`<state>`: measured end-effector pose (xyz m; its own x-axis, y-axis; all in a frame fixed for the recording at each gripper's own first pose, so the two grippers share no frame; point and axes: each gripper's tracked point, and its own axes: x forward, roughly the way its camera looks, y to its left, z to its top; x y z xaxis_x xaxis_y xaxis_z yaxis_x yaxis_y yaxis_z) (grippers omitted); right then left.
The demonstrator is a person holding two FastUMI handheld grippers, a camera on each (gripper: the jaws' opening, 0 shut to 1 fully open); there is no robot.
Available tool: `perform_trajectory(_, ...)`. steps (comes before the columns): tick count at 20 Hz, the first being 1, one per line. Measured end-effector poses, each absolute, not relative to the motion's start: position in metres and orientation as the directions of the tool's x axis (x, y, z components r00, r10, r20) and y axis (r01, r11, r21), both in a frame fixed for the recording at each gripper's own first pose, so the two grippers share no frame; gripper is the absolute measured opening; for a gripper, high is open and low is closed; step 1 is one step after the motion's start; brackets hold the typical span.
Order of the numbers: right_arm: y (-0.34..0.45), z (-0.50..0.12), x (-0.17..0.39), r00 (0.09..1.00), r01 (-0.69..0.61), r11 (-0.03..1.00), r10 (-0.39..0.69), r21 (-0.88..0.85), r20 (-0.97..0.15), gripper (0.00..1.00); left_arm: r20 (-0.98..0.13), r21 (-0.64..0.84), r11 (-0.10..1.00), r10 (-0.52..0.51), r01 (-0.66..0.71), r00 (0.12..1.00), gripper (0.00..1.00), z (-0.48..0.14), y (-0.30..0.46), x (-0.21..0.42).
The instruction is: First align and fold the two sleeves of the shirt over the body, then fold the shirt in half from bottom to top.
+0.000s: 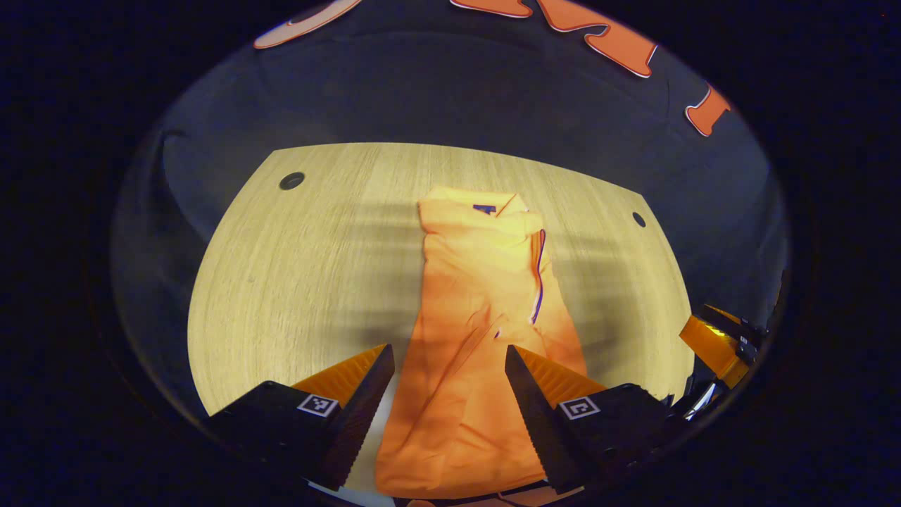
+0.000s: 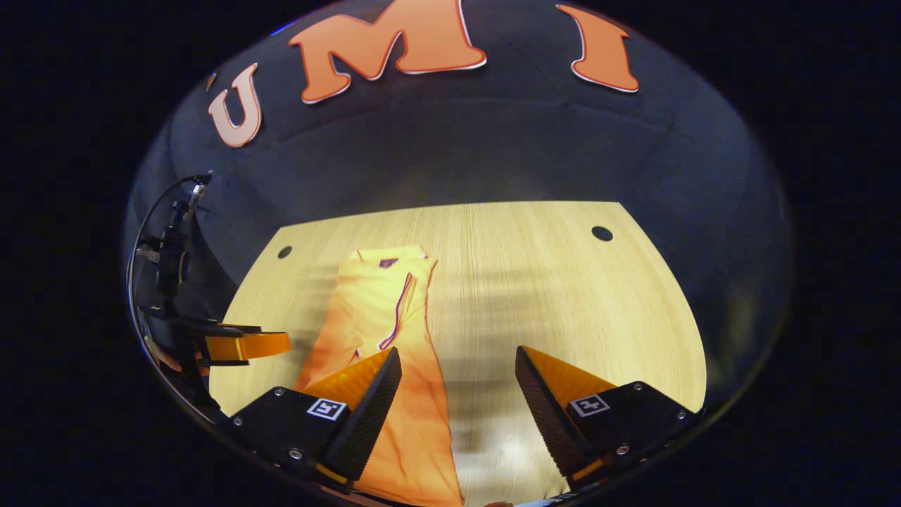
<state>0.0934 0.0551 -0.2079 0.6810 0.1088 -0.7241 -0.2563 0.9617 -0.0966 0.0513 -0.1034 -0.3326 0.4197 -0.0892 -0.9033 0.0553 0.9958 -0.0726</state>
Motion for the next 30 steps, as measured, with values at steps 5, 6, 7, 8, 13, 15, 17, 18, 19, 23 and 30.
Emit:
perform_trajectory(5,0.067,-0.267,0.019,0.539,-0.33,0.936,0.08,-0.123,-0.839,0.99,-0.935,-0.049,0.995,-0.075,0.081,0.346,0.98,-0.351,-0.087,-0.031)
perform_trajectory(6,0.066,-0.283,-0.001,0.503,-0.354,0.925,0.06,-0.142,-0.862,0.99,-0.944,-0.043,0.996,-0.066,0.079,0.323,0.98,-0.356,-0.084,-0.048)
perform_trajectory(7,0.066,-0.295,-0.014,0.475,-0.365,0.919,0.047,-0.148,-0.879,1.0,-0.953,-0.031,0.996,-0.053,0.081,0.297,0.98,-0.361,-0.081,-0.068)
perform_trajectory(8,0.067,-0.307,-0.03,0.442,-0.375,0.915,0.038,-0.147,-0.896,1.0,-0.959,-0.025,0.996,-0.048,0.085,0.279,1.0,-0.364,-0.081,-0.083)
perform_trajectory(13,0.058,-0.341,-0.075,0.315,-0.395,0.904,-0.031,-0.161,-0.949,1.0,-0.983,0.001,0.993,-0.021,0.121,0.183,0.98,-0.377,-0.083,-0.134)
perform_trajectory(15,0.047,-0.353,-0.086,0.266,-0.386,0.907,-0.065,-0.168,-0.962,1.0,-0.989,-0.001,0.996,-0.015,0.094,0.145,0.98,-0.397,-0.079,-0.151)
perform_trajectory(17,0.04,-0.365,-0.096,0.24,-0.378,0.908,-0.091,-0.179,-0.966,0.99,-0.991,0.023,0.995,0.01,0.096,0.13,0.98,-0.4,-0.083,-0.154)
perform_trajectory(18,0.037,-0.37,-0.103,0.222,-0.377,0.909,-0.099,-0.179,-0.97,1.0,-0.992,0.033,0.995,0.022,0.09,0.122,0.98,-0.404,-0.082,-0.158)
perform_trajectory(19,0.037,-0.374,-0.106,0.205,-0.369,0.914,-0.099,-0.171,-0.974,0.99,-0.994,0.04,0.996,0.032,0.078,0.105,0.98,-0.408,-0.081,-0.164)
perform_trajectory(23,0.03,-0.389,-0.12,0.155,-0.335,0.929,-0.108,-0.155,-0.982,1.0,-0.998,0.042,0.998,0.039,0.057,0.053,0.98,-0.422,-0.084,-0.178)
perform_trajectory(30,0.018,-0.394,-0.119,0.152,-0.335,0.919,-0.162,-0.206,-0.975,0.76,-0.995,0.084,0.994,0.079,0.071,0.062,0.87,-0.428,-0.089,-0.178)
